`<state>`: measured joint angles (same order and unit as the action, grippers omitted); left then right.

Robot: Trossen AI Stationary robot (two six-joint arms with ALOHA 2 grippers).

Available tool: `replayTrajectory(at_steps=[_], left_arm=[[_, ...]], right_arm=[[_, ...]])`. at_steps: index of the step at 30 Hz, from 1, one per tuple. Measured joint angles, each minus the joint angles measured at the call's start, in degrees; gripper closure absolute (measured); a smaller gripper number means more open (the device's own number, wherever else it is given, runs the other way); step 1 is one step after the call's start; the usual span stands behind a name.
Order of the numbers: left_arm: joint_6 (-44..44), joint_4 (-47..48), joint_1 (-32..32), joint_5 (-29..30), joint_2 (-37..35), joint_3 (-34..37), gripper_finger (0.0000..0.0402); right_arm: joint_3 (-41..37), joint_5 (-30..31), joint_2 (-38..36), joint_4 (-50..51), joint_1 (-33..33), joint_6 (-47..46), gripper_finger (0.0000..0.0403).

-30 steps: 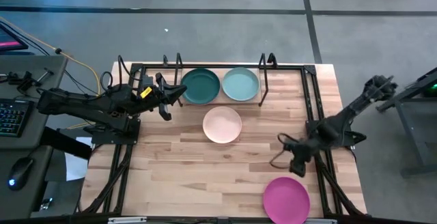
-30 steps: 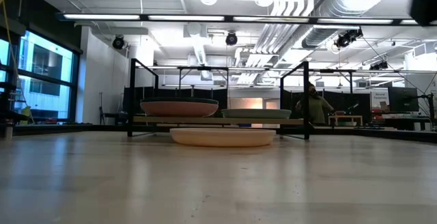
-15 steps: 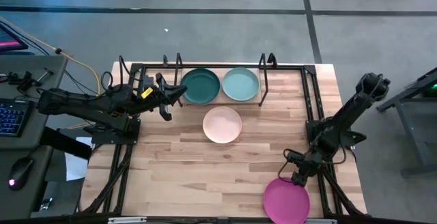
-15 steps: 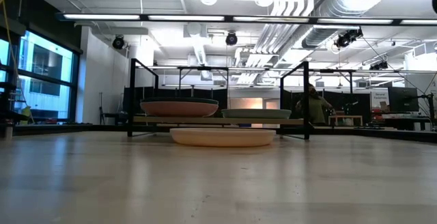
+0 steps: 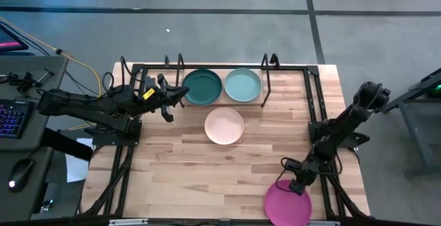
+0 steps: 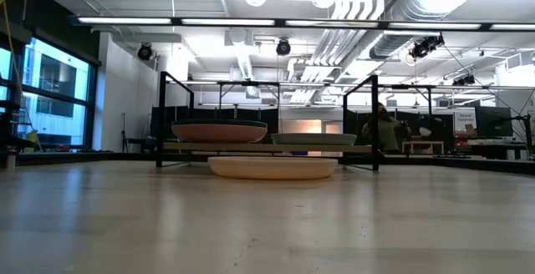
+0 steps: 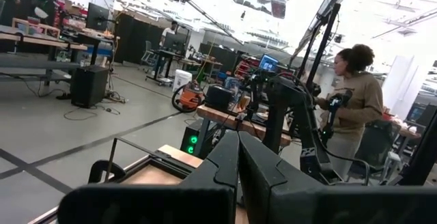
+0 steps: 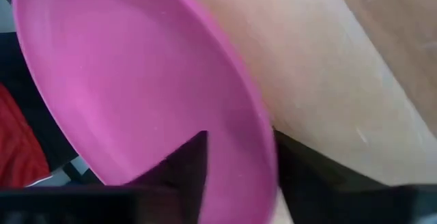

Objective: Place and stack plates onto a shelf
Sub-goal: Stack the dark pink plate on the dark green plate on the shelf

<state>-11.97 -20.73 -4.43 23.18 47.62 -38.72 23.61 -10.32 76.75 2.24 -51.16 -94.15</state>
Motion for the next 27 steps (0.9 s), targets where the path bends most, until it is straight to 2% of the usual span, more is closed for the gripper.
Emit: replayTrajectory(at_steps=[4,6,8,12,19,23,27], left_arm=[[0.00,-0.01,0.00,0.00,0.00,0.00,0.0401],[0.00,0.00,0.00,0.00,0.00,0.00,0.0401],[0.00,-0.02,0.00,0.00,-0.02,0.00,0.0401],[0.00,-0.07,0.00,0.00,-0.02,0.00,0.0401],[0.00,-0.07,0.00,0.02,-0.02,0.00,0.0401],[0.00,-0.07,0.00,0.07,0.00,0.00,0.0401],[0.00,-0.09,0.00,0.07,0.00,0.00,0.0401]], right_arm=[[-0.13,-0.26,-0.20,-0.62,0.00,0.13,0.0362],[-0.13,-0.29,-0.20,-0.68,0.00,0.05,0.0389],[-0.14,-0.29,-0.25,-1.08,0.31,-0.33,0.0384],[-0.13,-0.35,-0.33,-5.75,1.37,0.85,0.0399],[-0.15,-1.75,-1.71,-17.22,5.80,7.75,0.0402],[-0.10,-1.73,-4.91,-21.24,11.21,10.37,0.0402],[3.80,-0.97,-6.88,-18.97,19.52,16.80,0.0402]])
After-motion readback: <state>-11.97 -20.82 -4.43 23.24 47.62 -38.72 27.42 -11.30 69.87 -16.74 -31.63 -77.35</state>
